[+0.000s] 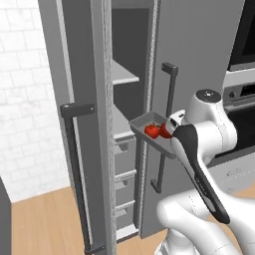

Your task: Take the meat container that has the fish and place it on the second highest rack of the freezer. Then take the vegetable container that has the bell pepper and tomato and place it on the highest rack of the freezer.

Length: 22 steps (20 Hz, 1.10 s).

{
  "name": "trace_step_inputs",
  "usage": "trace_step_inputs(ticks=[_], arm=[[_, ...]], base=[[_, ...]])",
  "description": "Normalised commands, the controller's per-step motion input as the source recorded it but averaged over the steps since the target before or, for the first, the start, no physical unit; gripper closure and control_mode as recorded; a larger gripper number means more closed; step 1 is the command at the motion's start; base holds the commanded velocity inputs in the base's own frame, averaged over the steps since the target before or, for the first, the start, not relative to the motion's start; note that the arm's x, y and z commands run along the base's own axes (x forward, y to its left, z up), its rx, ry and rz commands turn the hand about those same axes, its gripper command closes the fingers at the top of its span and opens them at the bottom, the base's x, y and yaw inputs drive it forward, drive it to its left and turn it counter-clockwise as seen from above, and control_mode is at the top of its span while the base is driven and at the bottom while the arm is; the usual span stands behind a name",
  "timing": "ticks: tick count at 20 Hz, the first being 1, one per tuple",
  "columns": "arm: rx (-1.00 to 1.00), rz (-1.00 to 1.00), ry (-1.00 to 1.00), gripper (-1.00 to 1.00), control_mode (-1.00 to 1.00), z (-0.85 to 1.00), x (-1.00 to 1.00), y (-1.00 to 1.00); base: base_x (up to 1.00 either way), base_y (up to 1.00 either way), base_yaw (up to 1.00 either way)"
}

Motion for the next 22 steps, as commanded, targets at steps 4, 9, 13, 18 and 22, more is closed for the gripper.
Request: trace_step_inputs(ticks=[4, 9, 13, 18, 22], arm=[[0.0, 0.0, 0.0, 1.0, 1.0, 0.0, 0.0, 0.0], [0.0, 0.0, 0.0, 1.0, 1.0, 0.0, 0.0, 0.0], [0.0, 0.0, 0.0, 1.0, 1.0, 0.0, 0.0, 0.0], [0.0, 0.0, 0.0, 1.0, 1.0, 0.0, 0.0, 0.0], [0.0, 0.0, -0.02, 1.0, -1.0, 0.01, 0.07, 0.0]], base=[[0.28, 0.4, 0.0], [0.47, 0.04, 0.01], [0.41, 0.09, 0.12], [0.15, 0.01, 0.12], [0.02, 0.0, 0.0]])
